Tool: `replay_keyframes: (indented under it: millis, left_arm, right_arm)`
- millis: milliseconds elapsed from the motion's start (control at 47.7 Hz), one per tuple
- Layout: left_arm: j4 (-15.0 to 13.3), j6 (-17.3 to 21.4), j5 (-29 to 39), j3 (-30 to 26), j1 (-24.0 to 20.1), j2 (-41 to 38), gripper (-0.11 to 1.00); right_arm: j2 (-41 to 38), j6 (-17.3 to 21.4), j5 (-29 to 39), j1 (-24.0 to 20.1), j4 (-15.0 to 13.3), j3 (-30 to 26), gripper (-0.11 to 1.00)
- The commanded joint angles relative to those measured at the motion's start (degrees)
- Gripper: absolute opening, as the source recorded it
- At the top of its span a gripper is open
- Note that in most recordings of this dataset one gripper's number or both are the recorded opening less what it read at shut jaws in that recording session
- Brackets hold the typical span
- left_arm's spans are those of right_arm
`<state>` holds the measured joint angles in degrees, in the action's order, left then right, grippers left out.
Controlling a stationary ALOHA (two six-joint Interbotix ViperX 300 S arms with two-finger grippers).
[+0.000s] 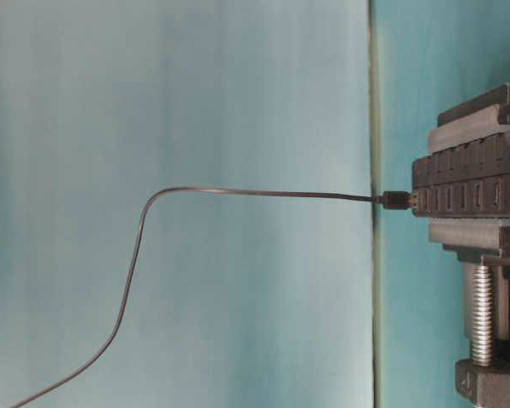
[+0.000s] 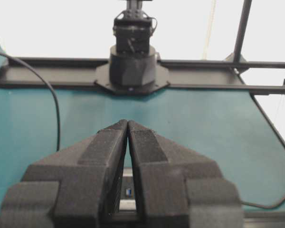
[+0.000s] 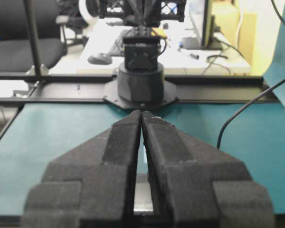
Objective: Insert the USB into the second port from the front of the fixed hub.
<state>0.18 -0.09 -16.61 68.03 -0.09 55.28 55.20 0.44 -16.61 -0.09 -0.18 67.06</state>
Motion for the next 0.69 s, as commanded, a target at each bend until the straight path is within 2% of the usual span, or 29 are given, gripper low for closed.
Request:
replay_keyframes:
  millis: [0,63,126,272,670]
  left_arm:
    - [0.35,-0.26,-1.49,1.32,-0.09,-0.53,0.13]
    - [0.35,-0.7,-1.67,1.93,-0.09,-0.79,0.08]
    - [0.35,-1.14,-1.67,2.02,-0.09,-0.97,0.0]
    - [0.35,-1.23,-1.32,2.11,-0.09,-1.49,0.0]
    - [0.35,-0.97,3.6,0.53,-0.7,-6.86,0.0]
  right_arm:
    - [-0.97,0.09,-0.44,0.44,0.53,1.05,0.16]
    - [-1.14,0.79,-0.35,0.53,1.32,1.58,0.17]
    - [-1.32,2.29,-0.35,0.44,1.93,1.76,0.1]
    - [-1.41,5.19,0.62,0.62,1.93,1.93,0.02]
    - [-1.49,5.98,12.3,2.55,1.85,-0.09,0.02]
